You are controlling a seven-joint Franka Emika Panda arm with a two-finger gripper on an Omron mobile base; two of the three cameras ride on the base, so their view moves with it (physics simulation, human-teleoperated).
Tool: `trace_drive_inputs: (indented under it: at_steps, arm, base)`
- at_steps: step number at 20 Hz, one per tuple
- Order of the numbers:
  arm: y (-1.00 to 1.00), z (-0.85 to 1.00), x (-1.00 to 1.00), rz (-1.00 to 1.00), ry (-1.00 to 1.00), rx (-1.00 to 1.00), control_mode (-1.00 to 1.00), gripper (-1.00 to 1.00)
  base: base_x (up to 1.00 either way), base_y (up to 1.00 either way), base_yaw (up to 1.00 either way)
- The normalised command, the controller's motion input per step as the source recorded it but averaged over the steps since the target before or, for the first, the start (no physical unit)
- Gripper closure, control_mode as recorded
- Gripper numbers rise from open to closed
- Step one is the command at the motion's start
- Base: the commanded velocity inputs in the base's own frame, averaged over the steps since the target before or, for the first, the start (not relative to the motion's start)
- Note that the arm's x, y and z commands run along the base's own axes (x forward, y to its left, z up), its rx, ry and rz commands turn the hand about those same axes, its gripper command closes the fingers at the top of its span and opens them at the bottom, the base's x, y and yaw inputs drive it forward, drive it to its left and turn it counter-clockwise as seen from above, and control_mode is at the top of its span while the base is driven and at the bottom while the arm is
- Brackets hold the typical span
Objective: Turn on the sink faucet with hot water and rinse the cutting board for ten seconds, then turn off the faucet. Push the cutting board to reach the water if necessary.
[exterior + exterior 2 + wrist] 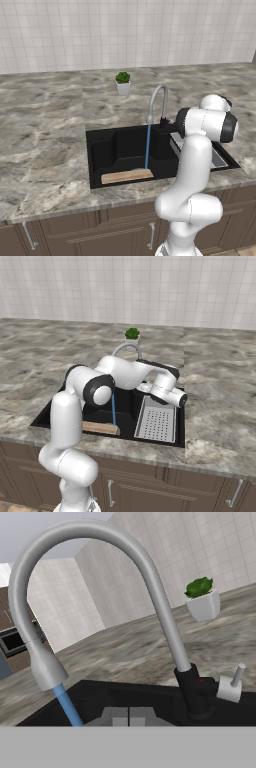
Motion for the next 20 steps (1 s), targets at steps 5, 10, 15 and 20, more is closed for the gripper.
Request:
trace_drive_inputs:
  at_steps: [5, 10, 15, 20]
  arm:
    - [0.00, 0.00, 0.00, 0.00, 0.00, 0.00, -1.00, 1.00]
    - [0.00, 0.00, 0.00, 0.00, 0.00, 0.00, -1.00, 1.00]
    - [0.00, 0.00, 0.00, 0.00, 0.00, 0.00, -1.00, 1.00]
    - [0.00, 0.00, 0.00, 0.00, 0.00, 0.00, -1.00, 1.00]
  base:
    - [0.00, 0.00, 0.00]
    - [0.00, 0.00, 0.00]
    - [0.00, 0.00, 0.00]
    - [0.00, 0.00, 0.00]
